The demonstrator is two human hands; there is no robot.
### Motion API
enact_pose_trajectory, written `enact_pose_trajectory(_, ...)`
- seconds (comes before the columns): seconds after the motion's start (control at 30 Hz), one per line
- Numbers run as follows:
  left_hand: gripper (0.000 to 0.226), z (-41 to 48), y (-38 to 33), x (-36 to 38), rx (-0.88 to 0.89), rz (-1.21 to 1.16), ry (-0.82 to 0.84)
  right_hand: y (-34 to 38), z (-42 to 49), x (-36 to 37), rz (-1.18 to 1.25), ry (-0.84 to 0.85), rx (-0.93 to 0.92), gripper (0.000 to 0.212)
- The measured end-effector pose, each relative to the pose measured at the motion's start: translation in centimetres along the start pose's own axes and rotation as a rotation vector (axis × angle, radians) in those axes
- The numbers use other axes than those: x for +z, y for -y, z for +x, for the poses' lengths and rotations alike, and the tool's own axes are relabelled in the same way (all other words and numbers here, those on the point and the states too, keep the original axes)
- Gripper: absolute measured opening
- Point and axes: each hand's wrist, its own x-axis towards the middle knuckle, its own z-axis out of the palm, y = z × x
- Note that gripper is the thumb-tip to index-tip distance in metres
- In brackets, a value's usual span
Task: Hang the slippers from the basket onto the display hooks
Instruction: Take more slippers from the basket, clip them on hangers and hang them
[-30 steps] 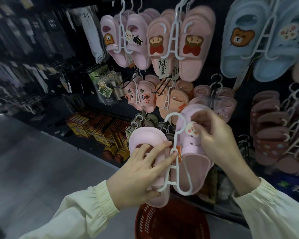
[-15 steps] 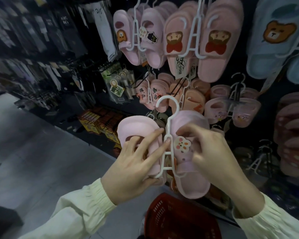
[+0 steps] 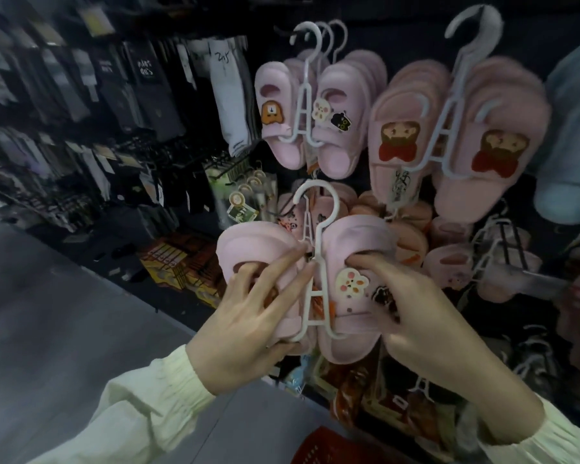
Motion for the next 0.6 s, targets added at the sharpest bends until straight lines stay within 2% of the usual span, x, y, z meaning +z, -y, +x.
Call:
enact_pose_trajectory(0.03, 0.109, 0.2, 1.0, 0.1, 0.003, -0.007, -0.012, 0.1, 0.7, 0.7, -0.045, 0.030, -0.016, 0.057)
enact_pose_trajectory(0.1, 0.113, 0.7, 3.1, 0.1, 0.012, -0.009, -0.036, 0.1, 2.2, 2.6, -0.167, 0.054, 0.000, 0.078)
enact_pose_trajectory(0.27, 0.110, 1.8, 7.6, 0.4, 0.053, -0.045, -0.064, 0.6, 6.0, 6.4, -0.481, -0.095, -0.027, 0.108)
enact_pose_trajectory(0.4, 0.111, 2.6, 10.8, 0.7, 0.092, -0.068, -0.069, 1.6, 8.4, 7.9, -0.662, -0.225, -0.059, 0.100)
enact_pose_trajectory(0.6, 0.112, 5.3, 15.9, 0.1, 0.160, -0.053, -0.056, 3.0, 11.9, 8.4, -0.752, -0.306, -0.029, 0.086)
